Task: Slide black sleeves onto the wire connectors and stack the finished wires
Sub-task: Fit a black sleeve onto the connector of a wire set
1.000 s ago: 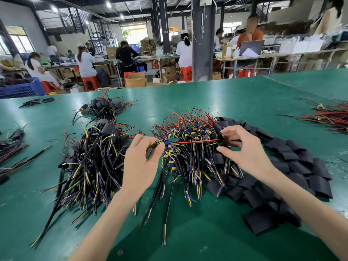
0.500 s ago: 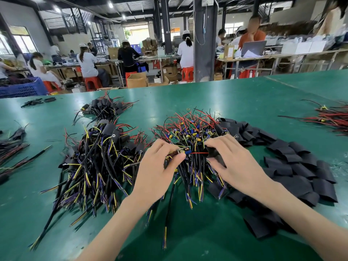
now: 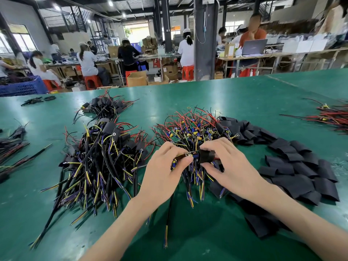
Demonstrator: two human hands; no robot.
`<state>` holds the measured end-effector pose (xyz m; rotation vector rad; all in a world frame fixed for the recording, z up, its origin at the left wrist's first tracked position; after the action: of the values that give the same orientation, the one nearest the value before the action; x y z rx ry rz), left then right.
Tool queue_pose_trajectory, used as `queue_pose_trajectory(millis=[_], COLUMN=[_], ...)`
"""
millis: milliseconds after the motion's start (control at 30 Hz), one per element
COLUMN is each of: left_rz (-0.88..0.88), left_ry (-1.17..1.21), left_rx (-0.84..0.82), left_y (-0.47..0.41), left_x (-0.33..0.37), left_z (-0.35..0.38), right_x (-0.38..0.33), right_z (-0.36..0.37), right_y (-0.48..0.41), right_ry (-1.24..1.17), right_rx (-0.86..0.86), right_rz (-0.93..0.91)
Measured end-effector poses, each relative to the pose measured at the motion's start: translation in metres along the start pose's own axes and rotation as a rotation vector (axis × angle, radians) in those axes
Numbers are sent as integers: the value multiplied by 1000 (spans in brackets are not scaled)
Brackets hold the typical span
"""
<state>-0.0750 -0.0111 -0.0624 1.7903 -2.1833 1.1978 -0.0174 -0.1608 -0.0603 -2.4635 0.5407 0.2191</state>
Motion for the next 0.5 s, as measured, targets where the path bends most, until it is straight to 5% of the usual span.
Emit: queue_pose_trajectory(millis=[500], left_rz=[51], left_ry=[-10], left_rx=[-133], left_y=[-1], left_x=[4], left_z=[4], right_x=[13], right_z=[1], right_y=[0], right_ry=[-387], right_rx=[-135], right_rz=[85])
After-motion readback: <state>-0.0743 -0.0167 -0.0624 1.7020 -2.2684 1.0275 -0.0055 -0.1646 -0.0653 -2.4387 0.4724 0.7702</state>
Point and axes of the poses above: each hand's wrist, its own y-axis away from the middle knuckle, its own z-axis out of the palm, x = y × z, the point moved 5 cm from there along -y, towards the middle knuckle, and after that the axes turned 12 degrees about -x, right-handed, at the moved point
